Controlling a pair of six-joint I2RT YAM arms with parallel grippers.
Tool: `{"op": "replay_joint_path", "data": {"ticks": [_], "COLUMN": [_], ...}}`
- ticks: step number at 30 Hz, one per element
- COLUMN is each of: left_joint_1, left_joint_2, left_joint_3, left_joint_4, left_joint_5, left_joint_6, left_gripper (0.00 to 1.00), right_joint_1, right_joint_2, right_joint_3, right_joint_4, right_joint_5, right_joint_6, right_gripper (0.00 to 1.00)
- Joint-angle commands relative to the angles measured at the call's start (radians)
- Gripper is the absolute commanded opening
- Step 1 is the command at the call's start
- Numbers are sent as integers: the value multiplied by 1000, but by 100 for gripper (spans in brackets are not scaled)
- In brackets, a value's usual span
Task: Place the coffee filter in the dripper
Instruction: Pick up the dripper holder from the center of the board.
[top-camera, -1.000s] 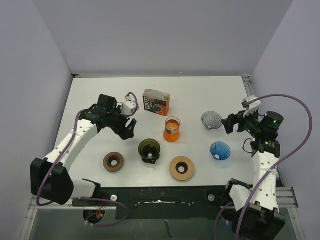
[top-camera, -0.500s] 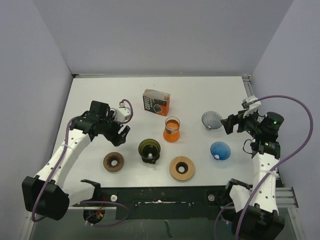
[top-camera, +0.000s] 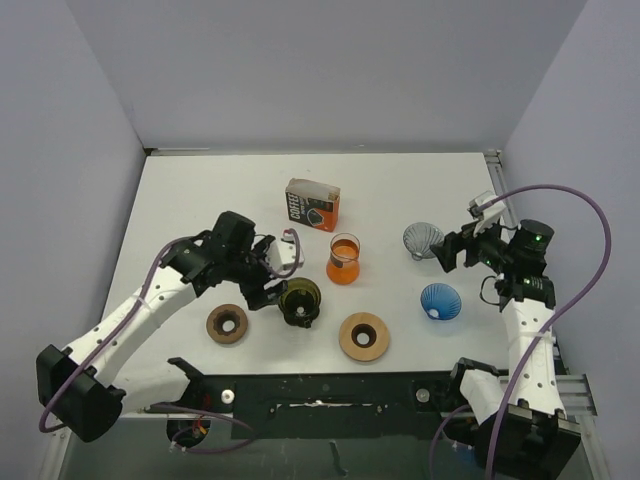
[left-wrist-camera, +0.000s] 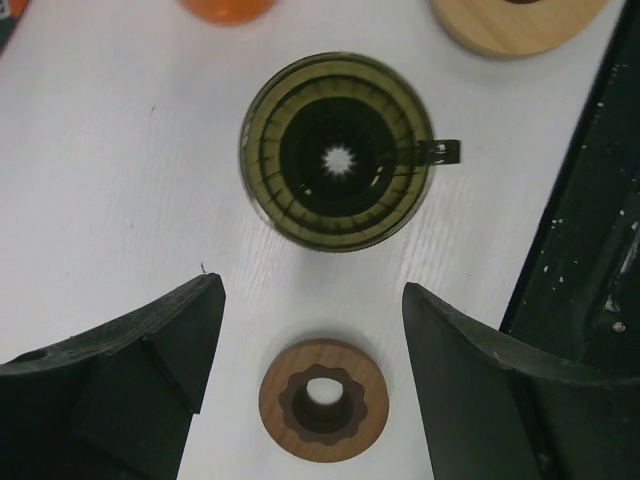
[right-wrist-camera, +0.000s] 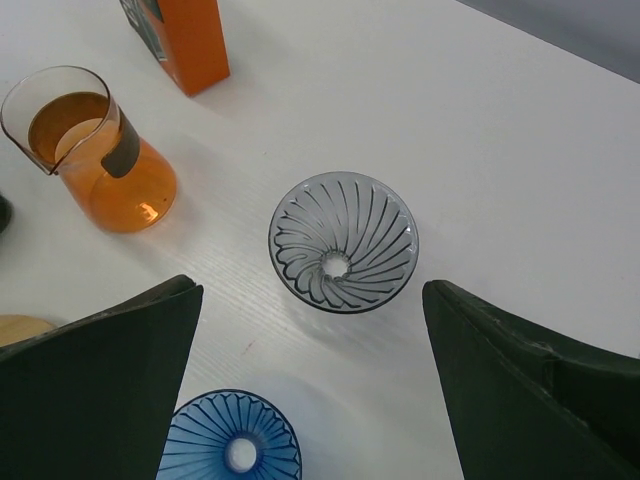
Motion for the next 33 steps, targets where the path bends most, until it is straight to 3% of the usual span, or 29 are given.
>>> {"op": "replay_joint_path", "data": {"ticks": [1,10,15,33], "left_joint_1": [-127,-436,-545,-636], "left_joint_2": [23,246,381,681], "left_joint_3": [81,227,277,337], "left_joint_4": [36,8,6,101], "left_joint_5": [68,16,37,45], "left_joint_6": [81,307,392,512], "left_gripper": [70,70,70,69], "right_joint_1": [26,-17,-31,-38], "right_joint_2": [18,35,40,34], "right_joint_3": [36,27,27,29], "right_joint_4": [14,20,20,16], "right_joint_5": [13,17,25,3], "right_joint_6": [-35,-29,-31,-29], "right_gripper": [98,98,98,98]}}
